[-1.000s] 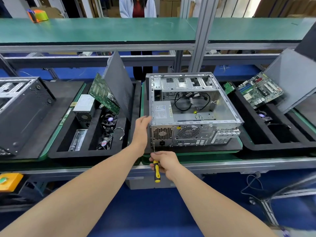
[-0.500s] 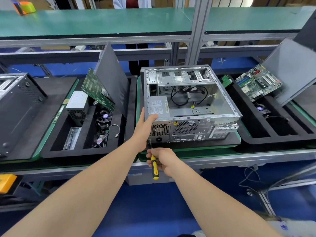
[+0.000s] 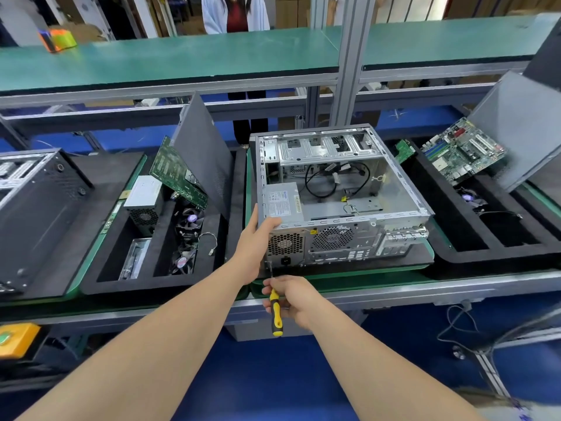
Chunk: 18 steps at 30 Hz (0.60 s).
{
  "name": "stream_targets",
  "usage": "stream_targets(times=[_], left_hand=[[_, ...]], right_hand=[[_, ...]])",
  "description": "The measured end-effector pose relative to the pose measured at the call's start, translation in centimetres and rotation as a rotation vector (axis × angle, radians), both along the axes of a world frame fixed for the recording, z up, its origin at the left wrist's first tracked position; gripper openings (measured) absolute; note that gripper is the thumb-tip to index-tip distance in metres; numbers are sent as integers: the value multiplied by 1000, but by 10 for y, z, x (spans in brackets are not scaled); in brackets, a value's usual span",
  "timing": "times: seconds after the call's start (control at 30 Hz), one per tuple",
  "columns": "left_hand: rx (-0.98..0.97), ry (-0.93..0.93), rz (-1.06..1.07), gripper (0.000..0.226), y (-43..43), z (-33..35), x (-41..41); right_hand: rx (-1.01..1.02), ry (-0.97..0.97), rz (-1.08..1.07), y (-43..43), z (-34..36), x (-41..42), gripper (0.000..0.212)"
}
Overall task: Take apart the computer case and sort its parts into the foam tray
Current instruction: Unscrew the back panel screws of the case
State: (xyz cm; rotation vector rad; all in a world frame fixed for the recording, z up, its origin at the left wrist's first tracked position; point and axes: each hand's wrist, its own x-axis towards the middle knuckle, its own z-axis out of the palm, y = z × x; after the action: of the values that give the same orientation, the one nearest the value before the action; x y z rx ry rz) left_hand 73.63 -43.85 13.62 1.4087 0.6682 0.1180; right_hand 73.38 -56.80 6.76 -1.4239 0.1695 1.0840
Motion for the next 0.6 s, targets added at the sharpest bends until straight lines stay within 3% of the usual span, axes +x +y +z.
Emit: stream_targets(times=[0.37,0.53,0.6], left_hand=[[13,-38,-7,71,-7,3,-20],[134,8,-75,93,-5,-1,-45],[186,51,-59,80,-3,-16,-64]], right_hand=[[43,52,125,-10,5,-7,26],[33,62,159,-12,11,-6,24],[34,66,157,-12,13,-7,26]])
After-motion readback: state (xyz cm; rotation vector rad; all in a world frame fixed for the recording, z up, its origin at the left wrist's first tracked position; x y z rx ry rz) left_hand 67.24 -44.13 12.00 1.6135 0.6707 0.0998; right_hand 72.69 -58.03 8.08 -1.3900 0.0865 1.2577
